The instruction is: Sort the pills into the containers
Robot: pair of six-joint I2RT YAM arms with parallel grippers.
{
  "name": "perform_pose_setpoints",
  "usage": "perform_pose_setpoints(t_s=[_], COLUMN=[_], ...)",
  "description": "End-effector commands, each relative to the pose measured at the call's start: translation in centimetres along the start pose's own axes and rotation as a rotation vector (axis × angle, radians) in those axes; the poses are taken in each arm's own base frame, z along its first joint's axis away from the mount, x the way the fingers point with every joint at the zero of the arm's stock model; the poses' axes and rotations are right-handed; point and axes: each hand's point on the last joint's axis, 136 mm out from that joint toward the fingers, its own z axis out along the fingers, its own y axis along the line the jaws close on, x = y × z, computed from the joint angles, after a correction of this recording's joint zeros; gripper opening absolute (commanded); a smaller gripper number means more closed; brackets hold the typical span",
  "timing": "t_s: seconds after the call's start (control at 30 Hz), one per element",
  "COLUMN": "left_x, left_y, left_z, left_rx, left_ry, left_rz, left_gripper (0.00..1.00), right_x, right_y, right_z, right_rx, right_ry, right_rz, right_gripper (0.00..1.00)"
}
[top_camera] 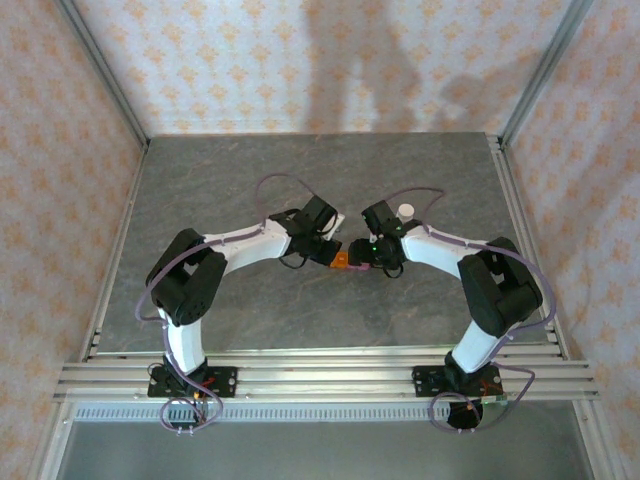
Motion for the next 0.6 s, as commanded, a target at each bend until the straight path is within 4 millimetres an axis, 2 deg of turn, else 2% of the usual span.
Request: perform_pose_setpoints(t_s=[0.0,0.57], left_x=[-0.1,1.6], left_y=[-1.0,-0.6], left_z=[-0.8,0.9], left_rx=[0.025,0.014], left_ry=[-0.023,0.021], left_rz=[0.0,-0.003], left_gripper=[0.0,0.0], right_x=[1.7,1.8], right_y=[-2.4,-2.5], right_z=[1.3,1.6], right_rx=[0.112,0.116], right_ry=[0.046,0.053], right_rz=[0.013,0.017], right_gripper=[0.73,0.73])
